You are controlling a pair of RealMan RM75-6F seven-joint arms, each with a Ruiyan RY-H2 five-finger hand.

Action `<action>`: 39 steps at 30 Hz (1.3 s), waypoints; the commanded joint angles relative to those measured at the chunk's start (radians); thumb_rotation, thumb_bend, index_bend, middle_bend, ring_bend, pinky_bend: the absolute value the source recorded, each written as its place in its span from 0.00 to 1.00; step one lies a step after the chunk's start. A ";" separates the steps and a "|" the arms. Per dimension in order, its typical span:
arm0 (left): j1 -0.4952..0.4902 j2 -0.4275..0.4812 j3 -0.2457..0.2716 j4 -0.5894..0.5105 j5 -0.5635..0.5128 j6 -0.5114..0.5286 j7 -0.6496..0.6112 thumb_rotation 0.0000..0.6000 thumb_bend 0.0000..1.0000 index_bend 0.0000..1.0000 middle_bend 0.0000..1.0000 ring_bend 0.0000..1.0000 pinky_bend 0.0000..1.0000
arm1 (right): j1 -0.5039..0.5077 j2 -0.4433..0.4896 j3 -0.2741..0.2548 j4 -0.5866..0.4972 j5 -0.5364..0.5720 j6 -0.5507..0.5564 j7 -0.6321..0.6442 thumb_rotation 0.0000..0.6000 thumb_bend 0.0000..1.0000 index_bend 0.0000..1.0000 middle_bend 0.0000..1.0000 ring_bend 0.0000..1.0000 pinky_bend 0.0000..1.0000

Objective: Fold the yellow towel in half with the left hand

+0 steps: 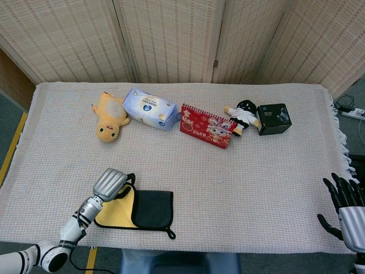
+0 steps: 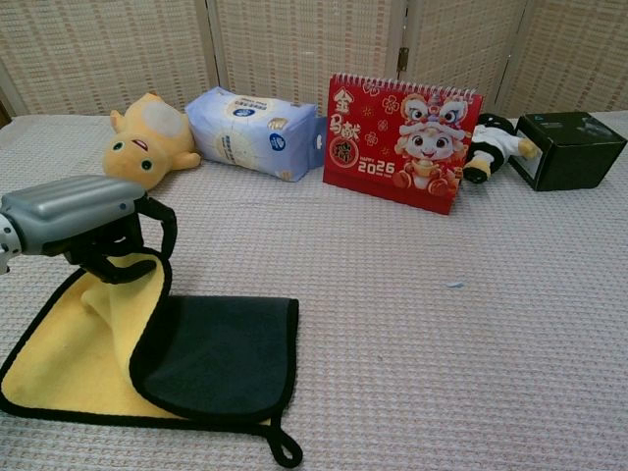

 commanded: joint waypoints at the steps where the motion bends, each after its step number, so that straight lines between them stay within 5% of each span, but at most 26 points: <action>1: 0.003 -0.002 0.006 0.007 0.010 0.010 -0.001 1.00 0.49 0.58 1.00 1.00 1.00 | -0.001 0.000 0.001 0.000 0.000 0.003 0.000 1.00 0.33 0.00 0.00 0.00 0.00; 18: 0.051 0.053 0.049 -0.039 0.064 0.093 -0.019 1.00 0.49 0.65 1.00 1.00 1.00 | -0.003 -0.002 -0.006 0.002 -0.011 0.006 -0.004 1.00 0.33 0.00 0.00 0.00 0.00; 39: 0.209 0.092 0.195 -0.016 0.209 0.243 -0.162 1.00 0.49 0.67 1.00 1.00 1.00 | -0.004 -0.009 -0.014 -0.003 -0.025 0.009 -0.018 1.00 0.33 0.00 0.00 0.00 0.00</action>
